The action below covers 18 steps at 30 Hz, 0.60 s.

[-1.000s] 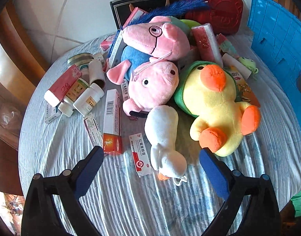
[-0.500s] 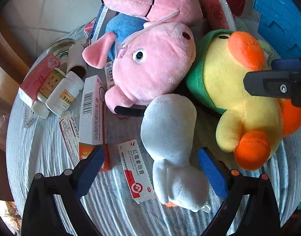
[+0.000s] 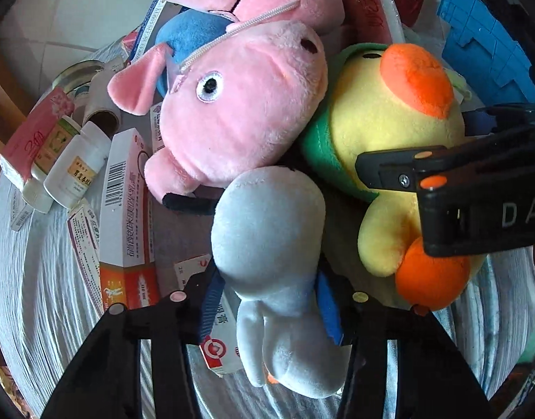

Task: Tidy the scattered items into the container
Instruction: 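Grasp the yellow duck plush with the right gripper while the left grasps the white plush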

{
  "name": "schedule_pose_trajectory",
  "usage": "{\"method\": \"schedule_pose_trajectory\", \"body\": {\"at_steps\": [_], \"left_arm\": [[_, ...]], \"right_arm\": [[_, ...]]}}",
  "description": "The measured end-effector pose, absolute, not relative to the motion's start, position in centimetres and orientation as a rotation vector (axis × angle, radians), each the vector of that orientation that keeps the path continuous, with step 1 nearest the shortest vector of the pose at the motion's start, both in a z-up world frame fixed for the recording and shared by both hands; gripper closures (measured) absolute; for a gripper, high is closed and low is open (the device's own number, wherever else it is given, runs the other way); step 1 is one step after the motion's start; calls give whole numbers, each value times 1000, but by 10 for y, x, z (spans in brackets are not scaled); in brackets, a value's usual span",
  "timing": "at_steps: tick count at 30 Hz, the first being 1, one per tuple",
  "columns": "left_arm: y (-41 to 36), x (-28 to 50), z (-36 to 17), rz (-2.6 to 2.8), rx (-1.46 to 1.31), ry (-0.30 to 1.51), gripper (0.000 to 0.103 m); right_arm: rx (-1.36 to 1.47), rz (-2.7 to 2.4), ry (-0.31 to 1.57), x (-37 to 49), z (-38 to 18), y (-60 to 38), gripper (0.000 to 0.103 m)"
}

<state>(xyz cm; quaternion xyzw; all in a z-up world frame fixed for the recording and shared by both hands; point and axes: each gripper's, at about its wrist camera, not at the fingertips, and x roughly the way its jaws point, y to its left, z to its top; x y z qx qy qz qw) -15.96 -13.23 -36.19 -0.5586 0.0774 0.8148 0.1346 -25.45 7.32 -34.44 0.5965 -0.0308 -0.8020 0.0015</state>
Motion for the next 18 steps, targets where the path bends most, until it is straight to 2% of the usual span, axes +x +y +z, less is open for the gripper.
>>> {"method": "schedule_pose_trajectory", "body": {"at_steps": [3, 8, 18], "left_arm": [[-134, -156, -359, 2365, -1617, 207, 57], [-137, -150, -348, 2392, -1607, 194, 58], [-138, -139, -316, 2465, -1574, 209, 60]], "right_arm": [[1845, -2533, -92, -250, -337, 71, 23], [1818, -2537, -141, -240, -328, 75, 32], [1735, -2562, -157, -212, -291, 80, 34]]}}
